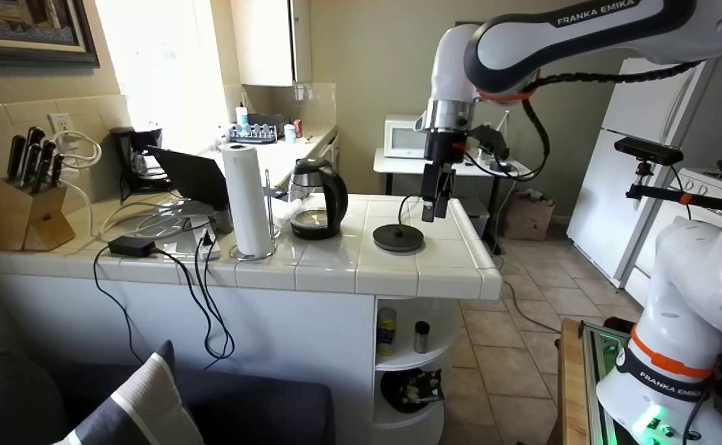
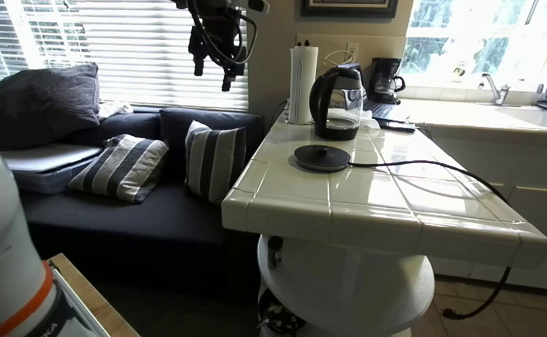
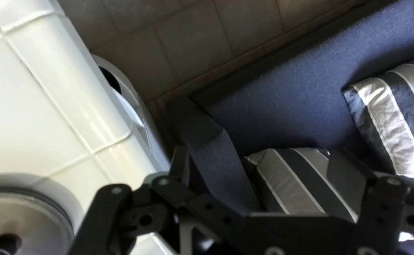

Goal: Put the kettle on the stand

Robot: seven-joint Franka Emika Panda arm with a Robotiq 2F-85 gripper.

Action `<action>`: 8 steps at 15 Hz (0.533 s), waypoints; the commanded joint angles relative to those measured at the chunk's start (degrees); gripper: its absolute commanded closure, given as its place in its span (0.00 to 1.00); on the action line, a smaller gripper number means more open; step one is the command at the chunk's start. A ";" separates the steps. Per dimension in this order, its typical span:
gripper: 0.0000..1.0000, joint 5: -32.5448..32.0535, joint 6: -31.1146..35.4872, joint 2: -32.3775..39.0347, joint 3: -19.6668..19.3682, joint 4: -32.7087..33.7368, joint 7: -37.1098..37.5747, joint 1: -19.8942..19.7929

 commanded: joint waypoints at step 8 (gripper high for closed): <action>0.00 5.18 11.48 19.24 -5.30 15.37 -33.77 -3.64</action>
